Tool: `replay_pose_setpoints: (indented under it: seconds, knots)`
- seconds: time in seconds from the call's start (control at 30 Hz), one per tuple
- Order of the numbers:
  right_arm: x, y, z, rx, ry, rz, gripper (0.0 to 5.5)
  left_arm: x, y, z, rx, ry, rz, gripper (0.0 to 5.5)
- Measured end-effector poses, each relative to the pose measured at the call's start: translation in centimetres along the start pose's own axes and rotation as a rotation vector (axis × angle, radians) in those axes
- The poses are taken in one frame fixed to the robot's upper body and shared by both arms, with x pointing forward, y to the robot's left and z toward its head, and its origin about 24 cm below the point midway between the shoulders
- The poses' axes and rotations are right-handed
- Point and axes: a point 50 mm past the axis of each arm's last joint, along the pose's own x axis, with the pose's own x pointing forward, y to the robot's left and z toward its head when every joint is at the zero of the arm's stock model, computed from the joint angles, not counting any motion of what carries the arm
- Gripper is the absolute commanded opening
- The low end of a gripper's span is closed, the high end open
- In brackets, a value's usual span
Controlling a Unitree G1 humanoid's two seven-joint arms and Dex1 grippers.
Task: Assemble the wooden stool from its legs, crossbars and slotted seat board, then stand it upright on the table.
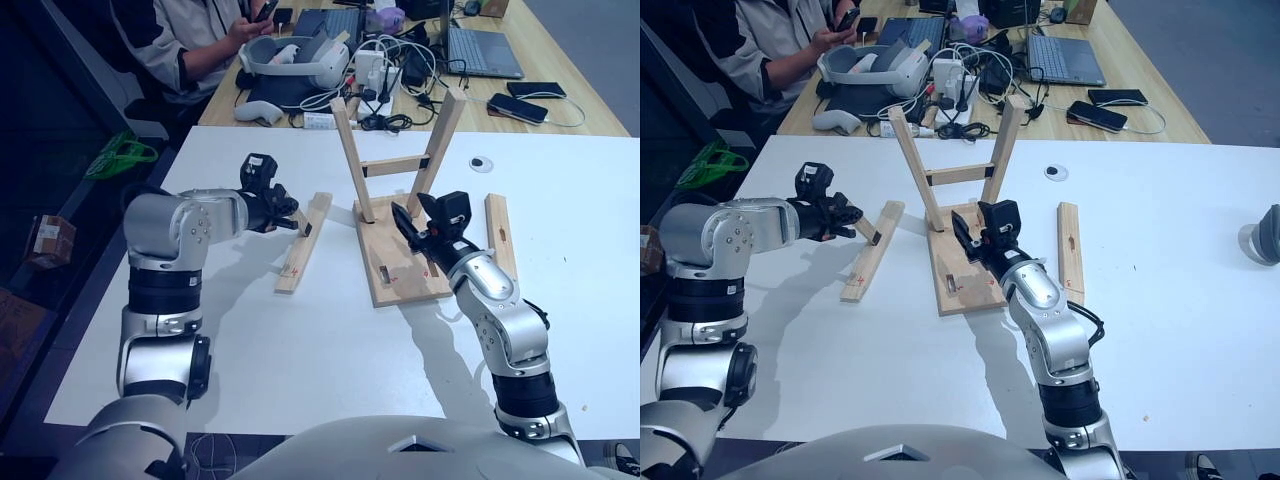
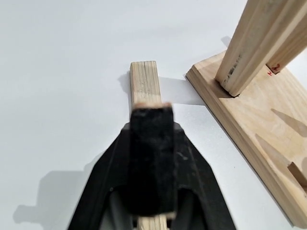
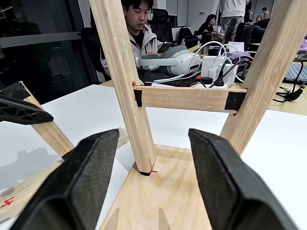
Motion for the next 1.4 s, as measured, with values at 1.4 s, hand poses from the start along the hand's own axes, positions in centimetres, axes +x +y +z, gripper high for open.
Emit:
replay_pose_setpoints:
  seconds: [1.4]
  knots:
    - [0.4,0.5,0.1,-0.044,0.024,0.093,2.7,-0.9,0.2,-0.1,0.272,0.235,-0.143,0.41]
